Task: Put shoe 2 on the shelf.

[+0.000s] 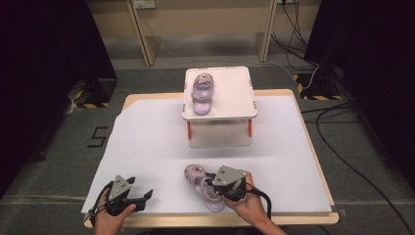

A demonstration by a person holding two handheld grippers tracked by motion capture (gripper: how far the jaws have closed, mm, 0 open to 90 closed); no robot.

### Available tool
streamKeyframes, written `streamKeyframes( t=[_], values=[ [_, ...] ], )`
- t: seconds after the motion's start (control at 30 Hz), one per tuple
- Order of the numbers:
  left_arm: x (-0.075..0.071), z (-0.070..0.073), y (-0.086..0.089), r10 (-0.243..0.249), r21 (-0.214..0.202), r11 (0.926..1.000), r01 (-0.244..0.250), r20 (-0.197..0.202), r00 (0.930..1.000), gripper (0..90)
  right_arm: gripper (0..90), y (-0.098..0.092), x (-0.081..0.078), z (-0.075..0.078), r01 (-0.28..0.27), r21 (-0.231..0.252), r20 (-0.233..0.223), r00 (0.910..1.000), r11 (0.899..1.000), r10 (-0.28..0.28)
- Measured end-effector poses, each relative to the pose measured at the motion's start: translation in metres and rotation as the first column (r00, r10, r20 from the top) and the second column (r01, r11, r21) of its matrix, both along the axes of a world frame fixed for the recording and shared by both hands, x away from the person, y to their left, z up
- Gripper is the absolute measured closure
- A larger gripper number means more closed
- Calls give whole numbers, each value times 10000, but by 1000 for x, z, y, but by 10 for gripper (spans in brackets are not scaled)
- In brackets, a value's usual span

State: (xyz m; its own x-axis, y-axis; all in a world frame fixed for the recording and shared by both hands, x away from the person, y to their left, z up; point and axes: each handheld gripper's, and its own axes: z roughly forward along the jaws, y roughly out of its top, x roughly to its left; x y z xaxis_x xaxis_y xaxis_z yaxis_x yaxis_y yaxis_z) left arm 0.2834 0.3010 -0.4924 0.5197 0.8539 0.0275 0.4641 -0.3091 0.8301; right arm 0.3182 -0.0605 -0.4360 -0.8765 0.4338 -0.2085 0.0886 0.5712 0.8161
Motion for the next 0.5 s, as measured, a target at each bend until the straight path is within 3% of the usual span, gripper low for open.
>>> streamKeyframes(
  t=[0.5],
  values=[
    [1, 0, 0, -8, 100, 9999, 8, 19, 10000, 173, 815, -33, 5, 34, 711, 954, 147, 9972, 9929, -728]
  ],
)
